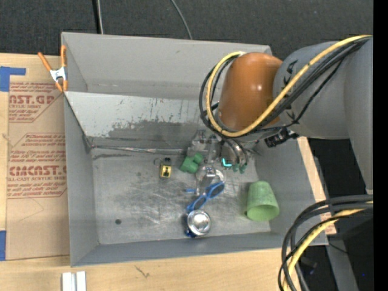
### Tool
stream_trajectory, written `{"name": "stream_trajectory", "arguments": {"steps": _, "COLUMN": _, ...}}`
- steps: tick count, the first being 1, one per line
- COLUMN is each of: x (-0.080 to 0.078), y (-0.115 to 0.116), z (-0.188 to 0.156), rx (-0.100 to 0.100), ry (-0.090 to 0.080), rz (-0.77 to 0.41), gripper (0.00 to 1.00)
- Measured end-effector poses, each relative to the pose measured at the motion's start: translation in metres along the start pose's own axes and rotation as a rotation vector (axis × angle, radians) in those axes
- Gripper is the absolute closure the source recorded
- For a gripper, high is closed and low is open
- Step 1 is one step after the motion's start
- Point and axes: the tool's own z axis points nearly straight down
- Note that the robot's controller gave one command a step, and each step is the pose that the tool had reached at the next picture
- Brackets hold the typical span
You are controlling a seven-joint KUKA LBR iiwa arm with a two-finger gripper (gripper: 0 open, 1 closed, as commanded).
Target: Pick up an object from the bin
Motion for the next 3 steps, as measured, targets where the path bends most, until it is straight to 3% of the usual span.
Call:
{"name": "stream_trajectory", "arguments": {"steps": 1, "x": -0.005, "y": -0.024, "z": 0.053, "rx": -0.006, "ry": -0.027, "rz": 0.183, "gripper": 0.00}}
{"name": "stream_trajectory", "arguments": {"steps": 2, "x": -0.003, "y": -0.037, "z": 0.061, "rx": -0.002, "ry": -0.035, "rz": 0.099, "gripper": 0.00}}
{"name": "stream_trajectory", "arguments": {"steps": 3, "x": 0.003, "y": -0.038, "z": 0.069, "rx": -0.001, "ry": -0.016, "rz": 0.100, "gripper": 1.00}}
